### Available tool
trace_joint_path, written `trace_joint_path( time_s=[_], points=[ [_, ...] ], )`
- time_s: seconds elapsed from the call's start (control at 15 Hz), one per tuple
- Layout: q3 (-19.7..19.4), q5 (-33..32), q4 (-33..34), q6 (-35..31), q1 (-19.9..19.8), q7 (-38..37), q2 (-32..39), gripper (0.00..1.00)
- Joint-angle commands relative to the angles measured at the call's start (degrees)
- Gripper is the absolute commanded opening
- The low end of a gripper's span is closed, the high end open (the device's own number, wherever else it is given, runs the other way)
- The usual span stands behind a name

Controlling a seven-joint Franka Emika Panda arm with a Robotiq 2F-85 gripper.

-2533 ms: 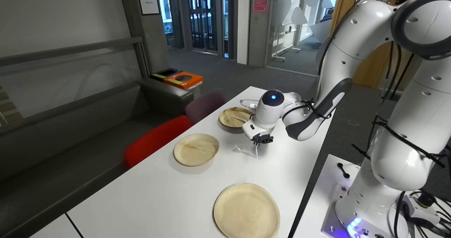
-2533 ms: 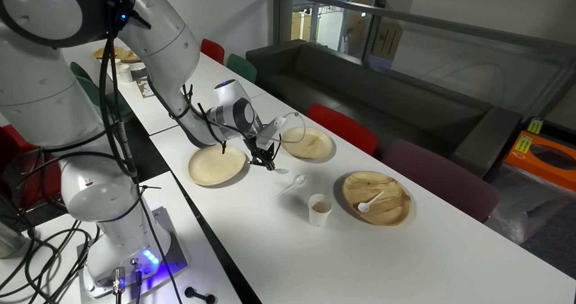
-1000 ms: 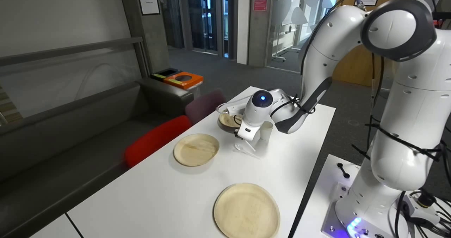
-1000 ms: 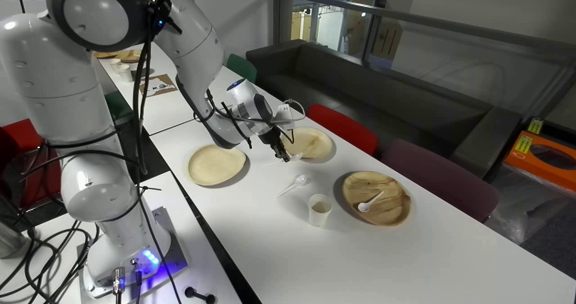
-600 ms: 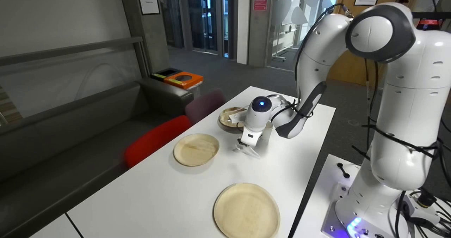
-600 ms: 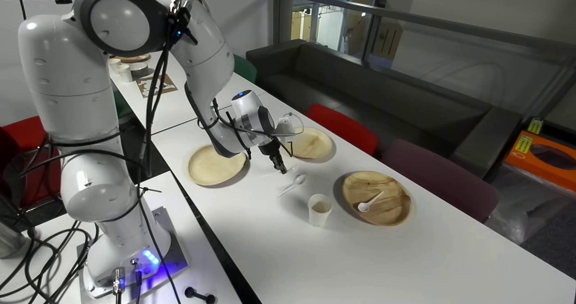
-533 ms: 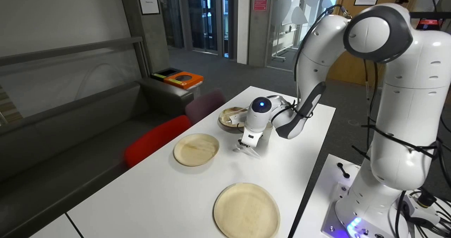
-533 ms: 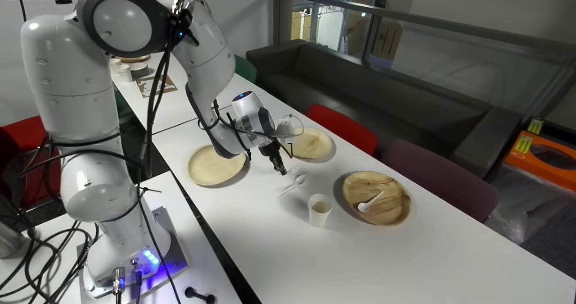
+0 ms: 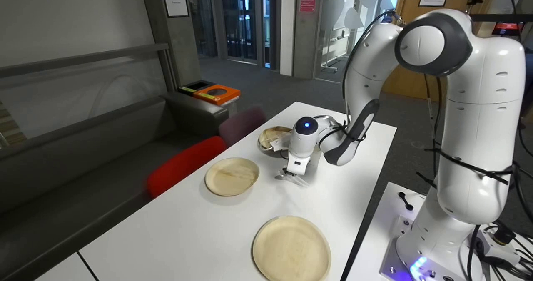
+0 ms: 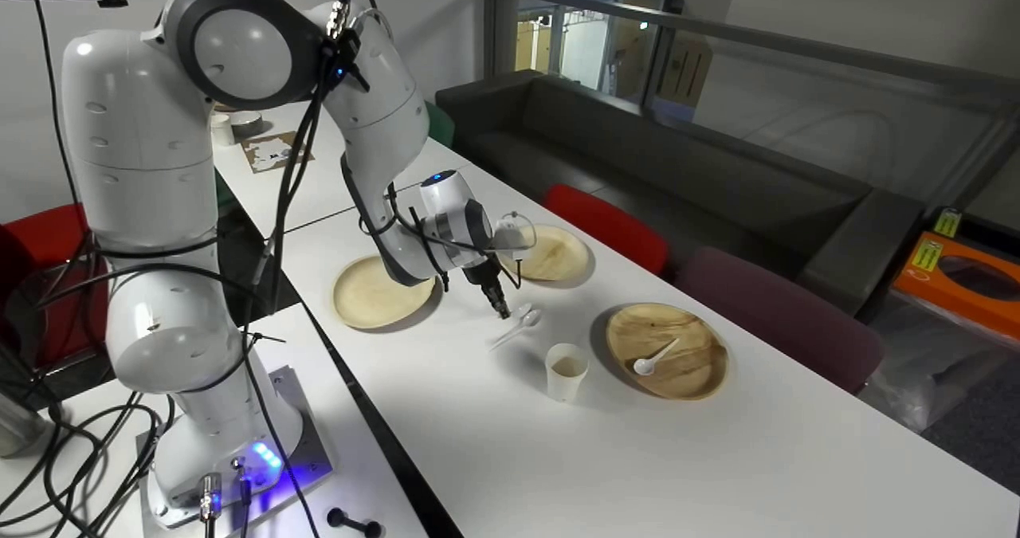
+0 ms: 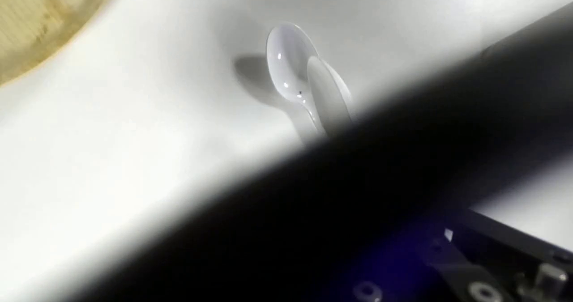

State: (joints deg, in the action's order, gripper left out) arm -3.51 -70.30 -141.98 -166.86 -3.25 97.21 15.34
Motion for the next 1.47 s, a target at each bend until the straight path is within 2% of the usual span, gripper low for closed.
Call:
trace_joint_path(
  time_s=[0.0,0.27,0.8,1.4],
  points=[
    [0.9,0.6,2.2,-0.8,-1.9,4.7,1.3,0.01],
    [0.9,1.3,4.9,-0.2,-2.3,6.1,2.8,0.01],
    [1.3,7.6,7.6,0.4,-2.4,14.0,6.7,0.01],
    [2.9,10.3,9.3,1.2,-2.9,16.5,8.8,0.01]
  ],
)
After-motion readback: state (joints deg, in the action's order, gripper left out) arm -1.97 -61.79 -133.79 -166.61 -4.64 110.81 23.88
